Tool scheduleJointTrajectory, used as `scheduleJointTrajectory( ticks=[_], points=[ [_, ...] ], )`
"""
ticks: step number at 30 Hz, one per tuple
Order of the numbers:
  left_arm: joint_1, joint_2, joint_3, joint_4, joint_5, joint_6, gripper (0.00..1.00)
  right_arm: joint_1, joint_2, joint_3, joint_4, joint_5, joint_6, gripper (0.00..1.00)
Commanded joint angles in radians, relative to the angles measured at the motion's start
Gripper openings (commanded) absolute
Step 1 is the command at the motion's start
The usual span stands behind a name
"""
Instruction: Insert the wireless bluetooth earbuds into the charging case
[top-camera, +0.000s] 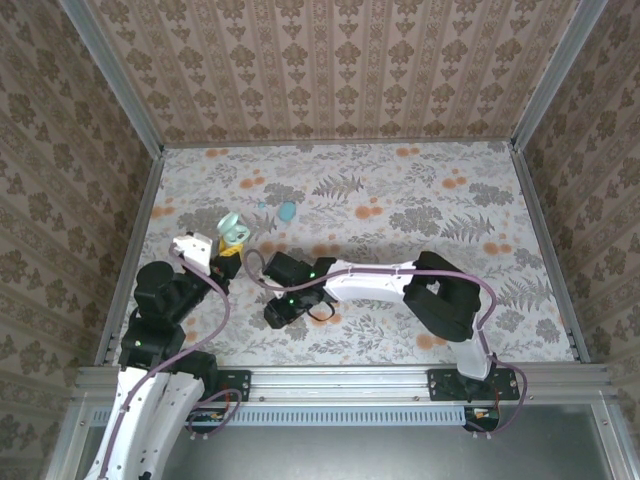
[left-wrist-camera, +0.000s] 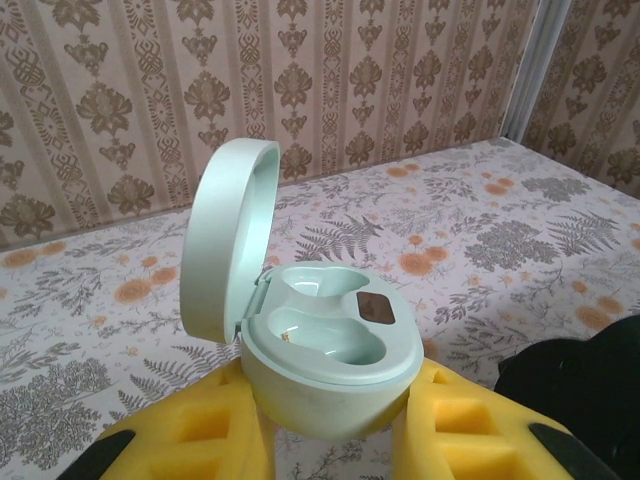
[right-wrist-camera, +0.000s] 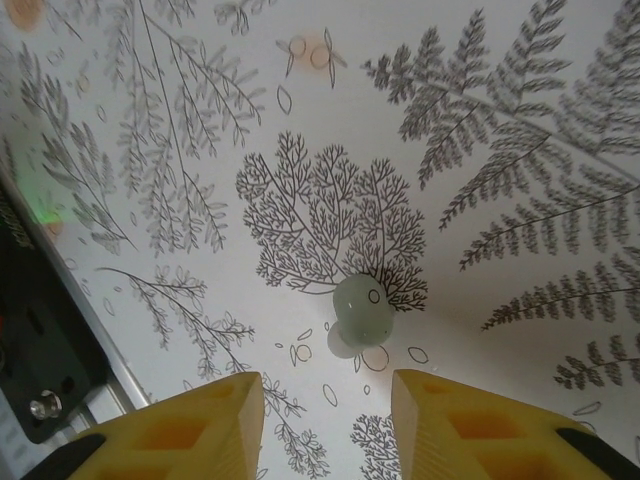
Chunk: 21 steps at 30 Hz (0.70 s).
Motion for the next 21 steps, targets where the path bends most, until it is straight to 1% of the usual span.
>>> scheduleJointTrajectory(
  ticks=[1,8,21],
  points=[
    [0.005,-0.016,0.044,-0.011,-0.012,0.014,0.11,0.011,0.031,0.044,-0.073,0.030,-0.046,0.40],
    [0.006,-0.030,0.041,-0.024,-0.017,0.013,0.10,0.013,0.068,0.101,-0.123,0.038,-0.093,0.43],
    [0.005,-0.033,0.035,-0.027,-0.015,0.015,0.10,0.012,0.139,0.185,-0.196,0.021,-0.147,0.46]
  ],
)
